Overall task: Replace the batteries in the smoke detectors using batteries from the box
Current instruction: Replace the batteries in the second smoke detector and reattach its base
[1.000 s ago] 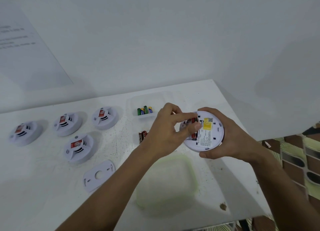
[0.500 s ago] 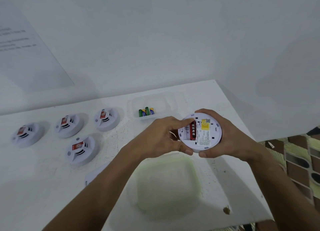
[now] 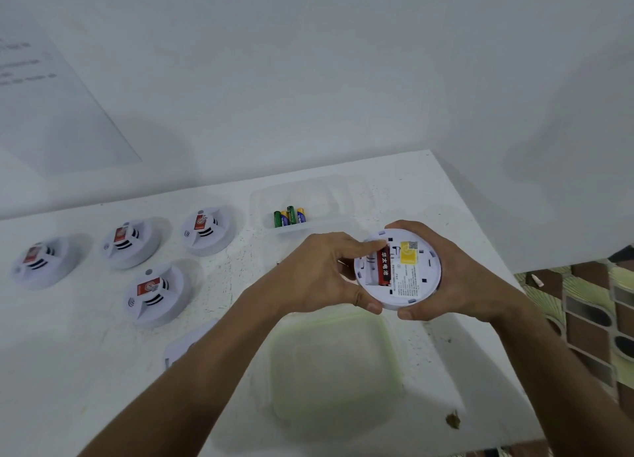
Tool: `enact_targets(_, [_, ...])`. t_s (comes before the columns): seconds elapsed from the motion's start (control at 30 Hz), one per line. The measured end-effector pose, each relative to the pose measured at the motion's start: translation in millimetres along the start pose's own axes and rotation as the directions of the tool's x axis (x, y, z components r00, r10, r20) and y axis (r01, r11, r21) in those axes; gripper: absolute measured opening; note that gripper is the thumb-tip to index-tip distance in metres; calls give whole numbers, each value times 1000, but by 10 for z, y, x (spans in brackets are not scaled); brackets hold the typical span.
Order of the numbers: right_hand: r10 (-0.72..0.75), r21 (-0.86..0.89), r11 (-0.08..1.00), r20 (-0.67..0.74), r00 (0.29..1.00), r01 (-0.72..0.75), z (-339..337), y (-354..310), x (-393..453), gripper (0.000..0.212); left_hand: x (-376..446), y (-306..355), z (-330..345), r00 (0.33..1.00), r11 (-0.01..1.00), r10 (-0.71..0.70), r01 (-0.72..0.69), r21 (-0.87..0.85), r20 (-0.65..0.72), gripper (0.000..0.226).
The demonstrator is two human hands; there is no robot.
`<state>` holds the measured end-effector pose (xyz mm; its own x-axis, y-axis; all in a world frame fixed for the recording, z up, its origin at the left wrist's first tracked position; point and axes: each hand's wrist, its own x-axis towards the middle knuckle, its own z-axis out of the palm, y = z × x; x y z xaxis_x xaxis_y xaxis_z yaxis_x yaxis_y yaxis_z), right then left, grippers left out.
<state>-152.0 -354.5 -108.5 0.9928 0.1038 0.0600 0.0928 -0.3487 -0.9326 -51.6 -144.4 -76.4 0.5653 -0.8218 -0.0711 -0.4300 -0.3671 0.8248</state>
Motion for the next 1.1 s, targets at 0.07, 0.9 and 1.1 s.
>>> enact_targets(0.07, [1, 6, 1000, 1, 1000, -1, -11, 9, 9, 95, 9, -8, 11, 1000, 1000, 11, -11, 18, 0, 78])
enact_targets(0.9, [76, 61, 995, -32, 997, -74, -190, 47, -144, 95, 479, -493, -73, 926, 719, -370, 335, 609, -73, 45])
enact_targets(1.1, [82, 53, 995, -38, 996, -80, -173, 50, -147, 95, 483, -502, -38, 926, 815, -352, 375, 441, -138, 39])
